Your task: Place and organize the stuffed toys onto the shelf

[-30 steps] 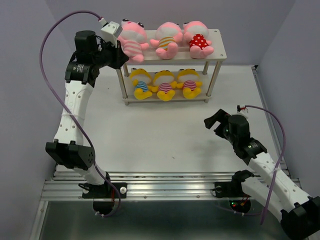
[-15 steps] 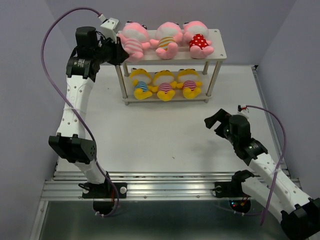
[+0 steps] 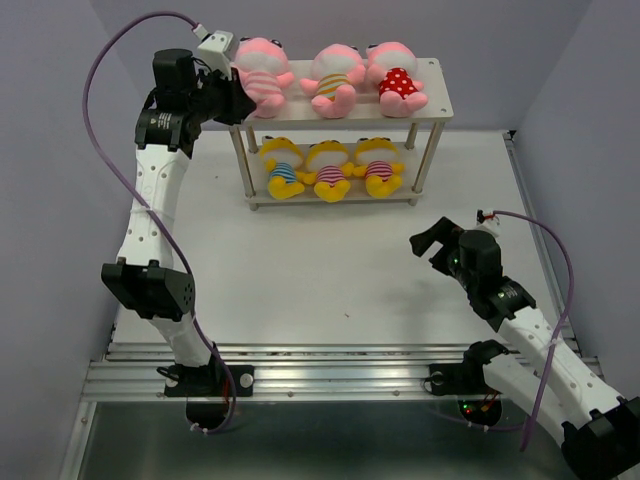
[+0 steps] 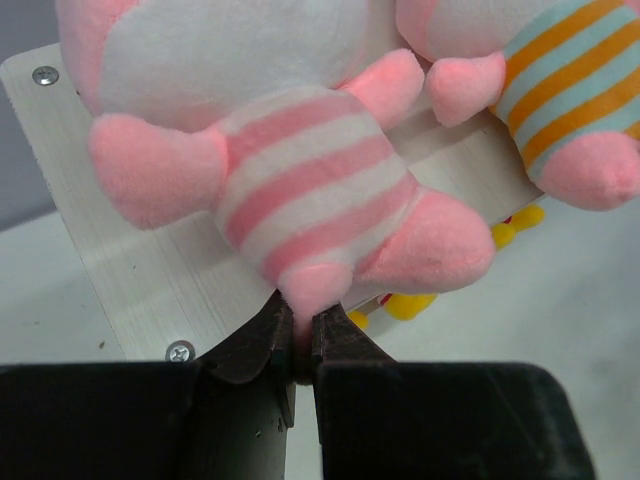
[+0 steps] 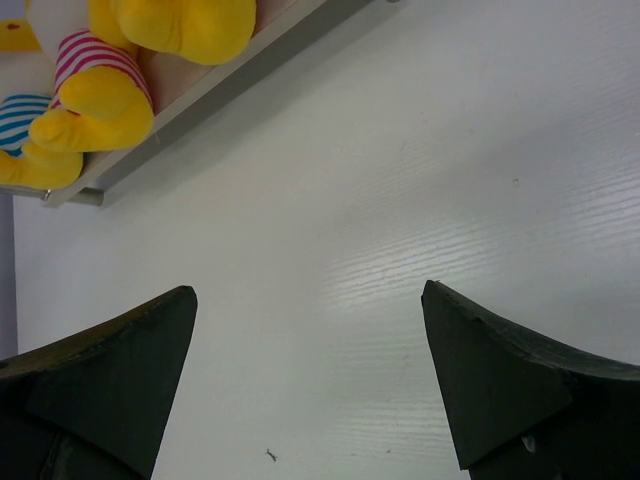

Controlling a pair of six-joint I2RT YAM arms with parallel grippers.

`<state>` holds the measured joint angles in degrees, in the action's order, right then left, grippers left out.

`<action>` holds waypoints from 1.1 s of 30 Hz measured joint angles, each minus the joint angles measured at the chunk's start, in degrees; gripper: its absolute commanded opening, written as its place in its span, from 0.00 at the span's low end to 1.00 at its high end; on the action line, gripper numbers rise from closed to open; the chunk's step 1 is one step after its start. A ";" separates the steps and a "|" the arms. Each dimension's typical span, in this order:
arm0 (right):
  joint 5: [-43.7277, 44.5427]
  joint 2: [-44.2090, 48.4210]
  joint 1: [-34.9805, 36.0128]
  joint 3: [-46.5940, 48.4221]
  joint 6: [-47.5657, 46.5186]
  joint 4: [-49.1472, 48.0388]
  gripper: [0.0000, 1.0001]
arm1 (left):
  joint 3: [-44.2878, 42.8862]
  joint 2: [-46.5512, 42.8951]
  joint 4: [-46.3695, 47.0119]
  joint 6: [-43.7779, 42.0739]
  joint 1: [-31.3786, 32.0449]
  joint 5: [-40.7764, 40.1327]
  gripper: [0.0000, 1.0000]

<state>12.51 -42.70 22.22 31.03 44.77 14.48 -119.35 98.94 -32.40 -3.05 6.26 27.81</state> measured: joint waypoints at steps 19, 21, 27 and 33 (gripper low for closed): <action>-0.61 -0.02 0.00 -0.11 -0.44 -2.12 1.00 | -0.68 0.44 0.02 -2.86 0.00 3.74 0.71; -0.94 0.07 0.00 -0.13 -0.44 -2.12 1.00 | -0.68 0.44 0.02 -2.89 0.00 4.09 0.72; -1.14 1.31 0.00 -0.90 -0.50 -2.38 1.00 | -0.68 0.42 0.15 -2.86 0.00 4.68 0.72; -1.57 2.58 0.00 -1.03 -0.50 -2.49 1.00 | -0.72 0.42 0.81 -2.67 0.00 4.02 0.84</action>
<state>10.94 -40.12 22.22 30.00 44.27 11.99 -120.07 99.35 -31.59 -5.72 6.26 31.83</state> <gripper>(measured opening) 0.998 0.758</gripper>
